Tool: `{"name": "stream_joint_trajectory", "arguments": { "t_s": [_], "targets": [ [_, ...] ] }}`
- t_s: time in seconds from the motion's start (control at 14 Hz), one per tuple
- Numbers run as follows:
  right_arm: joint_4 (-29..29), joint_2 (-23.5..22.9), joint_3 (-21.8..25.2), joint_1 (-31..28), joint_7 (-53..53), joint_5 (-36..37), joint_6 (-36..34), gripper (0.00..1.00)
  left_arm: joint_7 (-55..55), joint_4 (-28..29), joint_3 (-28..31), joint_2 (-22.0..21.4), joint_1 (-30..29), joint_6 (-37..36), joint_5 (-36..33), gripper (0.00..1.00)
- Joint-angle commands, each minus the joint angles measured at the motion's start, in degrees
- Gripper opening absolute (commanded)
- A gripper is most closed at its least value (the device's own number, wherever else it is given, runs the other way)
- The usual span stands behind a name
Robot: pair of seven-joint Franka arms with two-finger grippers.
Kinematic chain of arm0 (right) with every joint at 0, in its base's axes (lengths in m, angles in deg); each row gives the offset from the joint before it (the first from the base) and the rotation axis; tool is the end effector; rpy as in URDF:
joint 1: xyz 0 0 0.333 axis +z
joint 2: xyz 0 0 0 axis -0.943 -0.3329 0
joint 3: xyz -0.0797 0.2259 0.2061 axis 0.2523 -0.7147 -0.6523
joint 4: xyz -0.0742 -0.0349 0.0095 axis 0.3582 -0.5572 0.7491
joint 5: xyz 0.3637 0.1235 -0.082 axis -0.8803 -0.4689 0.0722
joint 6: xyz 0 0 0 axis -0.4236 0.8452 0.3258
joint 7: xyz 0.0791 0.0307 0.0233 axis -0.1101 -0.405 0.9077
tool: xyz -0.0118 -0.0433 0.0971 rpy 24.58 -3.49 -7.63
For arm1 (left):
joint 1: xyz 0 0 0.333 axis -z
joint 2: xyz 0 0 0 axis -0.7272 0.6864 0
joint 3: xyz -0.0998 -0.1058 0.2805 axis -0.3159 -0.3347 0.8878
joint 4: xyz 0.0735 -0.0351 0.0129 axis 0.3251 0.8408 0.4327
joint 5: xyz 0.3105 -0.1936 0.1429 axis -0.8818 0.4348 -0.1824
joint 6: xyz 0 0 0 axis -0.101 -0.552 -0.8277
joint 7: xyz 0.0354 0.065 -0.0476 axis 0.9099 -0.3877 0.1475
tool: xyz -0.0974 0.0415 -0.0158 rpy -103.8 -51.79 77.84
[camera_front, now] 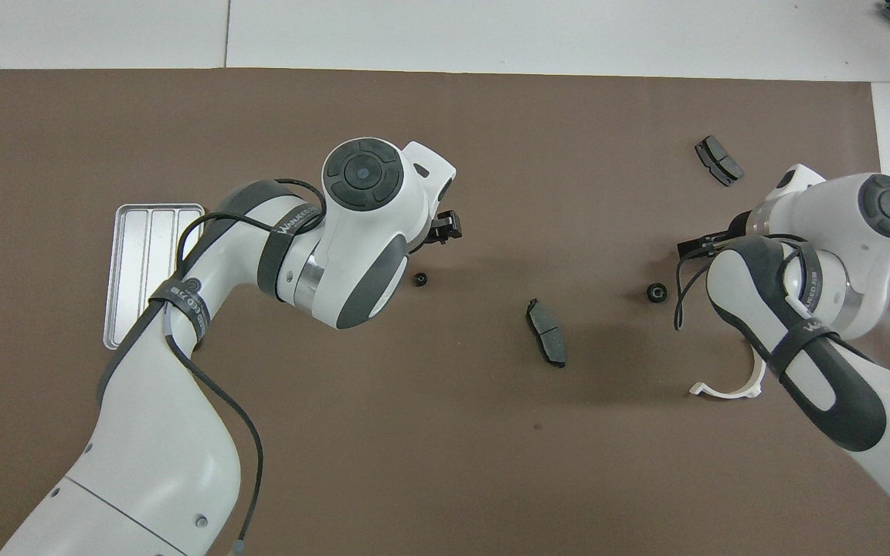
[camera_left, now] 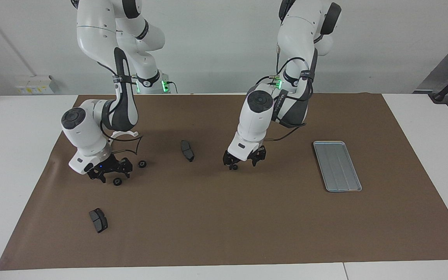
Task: Pick bearing gear from pile to tray
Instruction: 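Grasp the gear with the left gripper while the right gripper grasps another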
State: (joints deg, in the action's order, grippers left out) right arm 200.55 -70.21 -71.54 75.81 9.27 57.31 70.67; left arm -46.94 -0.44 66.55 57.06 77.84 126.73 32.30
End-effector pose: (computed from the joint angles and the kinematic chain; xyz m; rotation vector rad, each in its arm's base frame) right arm 0.6141 -0.0435 0.2877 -3.0843 -0.2727 -0.1603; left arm 0.5823 -0.3963 0.3646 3.0430 0.1388 0.0749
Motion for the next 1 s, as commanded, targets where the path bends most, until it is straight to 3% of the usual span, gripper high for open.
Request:
{"name": "stream_joint_trajectory", "arguments": {
  "t_s": [0.0, 0.29, 0.43, 0.72, 0.93],
  "targets": [
    [-0.1, -1.5, 0.0, -0.3, -2.7, -3.0, 2.4, 0.91, 1.0, 1.2, 1.1, 0.4, 1.1, 3.2, -1.7, 1.00],
    [-0.4, -1.4, 0.1, -0.3, -3.1, -3.0, 1.8, 0.87, 1.0, 5.9, 1.1, -0.1, 1.4, 7.7, -1.8, 1.00],
    [-0.7, -1.4, 0.1, -0.3, -3.1, -3.0, 1.5, 0.79, 0.6, 8.1, 1.1, -0.5, 2.1, 9.3, -2.8, 1.00],
    [-0.8, -1.4, 0.1, -0.3, -3.1, -3.0, 1.4, 0.45, 0.3, 10.8, 1.0, -1.3, 3.1, 11.9, -2.9, 1.00],
    [-0.7, -1.4, 0.1, -0.3, -3.1, -3.0, 1.4, 0.14, -0.3, 11.6, 1.0, -1.5, 3.1, 11.8, -3.0, 1.00]
  ]
}}
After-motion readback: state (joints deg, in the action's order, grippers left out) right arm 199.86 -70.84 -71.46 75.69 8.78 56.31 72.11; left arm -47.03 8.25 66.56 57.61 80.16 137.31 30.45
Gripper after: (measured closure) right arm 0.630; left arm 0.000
